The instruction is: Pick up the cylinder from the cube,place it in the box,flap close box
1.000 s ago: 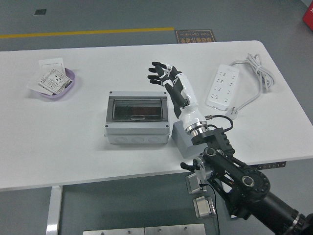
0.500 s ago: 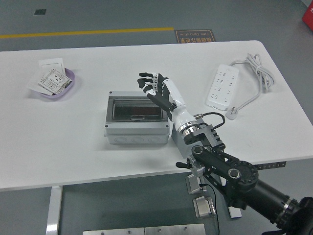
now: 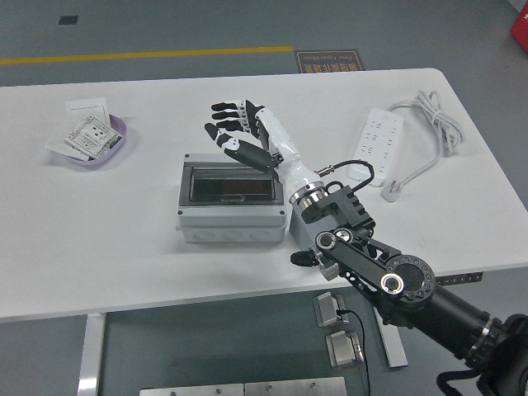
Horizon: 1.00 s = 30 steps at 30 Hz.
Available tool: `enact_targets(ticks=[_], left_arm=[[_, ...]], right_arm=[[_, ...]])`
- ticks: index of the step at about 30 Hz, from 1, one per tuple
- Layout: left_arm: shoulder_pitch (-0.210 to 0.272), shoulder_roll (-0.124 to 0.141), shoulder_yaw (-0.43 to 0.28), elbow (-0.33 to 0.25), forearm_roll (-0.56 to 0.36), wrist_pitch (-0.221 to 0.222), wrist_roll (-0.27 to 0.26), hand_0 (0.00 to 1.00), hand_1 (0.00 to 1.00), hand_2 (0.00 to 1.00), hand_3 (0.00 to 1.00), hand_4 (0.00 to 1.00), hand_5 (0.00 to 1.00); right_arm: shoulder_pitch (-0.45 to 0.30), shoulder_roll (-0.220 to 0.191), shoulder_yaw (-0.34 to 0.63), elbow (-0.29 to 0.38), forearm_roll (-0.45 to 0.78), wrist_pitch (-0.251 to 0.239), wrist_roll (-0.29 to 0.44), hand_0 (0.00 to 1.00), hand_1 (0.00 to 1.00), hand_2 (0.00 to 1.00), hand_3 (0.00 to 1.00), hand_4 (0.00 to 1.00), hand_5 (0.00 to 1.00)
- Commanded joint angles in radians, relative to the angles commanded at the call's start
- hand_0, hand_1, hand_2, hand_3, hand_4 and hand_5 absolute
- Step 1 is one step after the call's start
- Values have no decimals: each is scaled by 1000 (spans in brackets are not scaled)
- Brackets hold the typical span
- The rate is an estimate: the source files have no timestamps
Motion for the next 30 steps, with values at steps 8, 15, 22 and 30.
enact_targets(ticks=[8,15,22,30], left_arm=[[10,0,-3,0,-12,4,2,934,960,940,972,981,844],[16,0,1,0,-26,8,-4,933,957,940,972,983,846],[26,6,8,0,-66,17,-20,933,956,939,972,984,846],[29,14,36,0,-156,24,-39,917,923,909,969,978,840]], right_arm=[[-17,-128,128,52,-34,22,-39,733,644,670,674,753,364],[-56,-214,249,37,4,33,-29,747,653,670,679,754,379],[-95,-255,343,55,8,38,-25,747,653,673,678,750,418],[-173,-308,444,110,10,45,-29,745,651,675,679,745,438]])
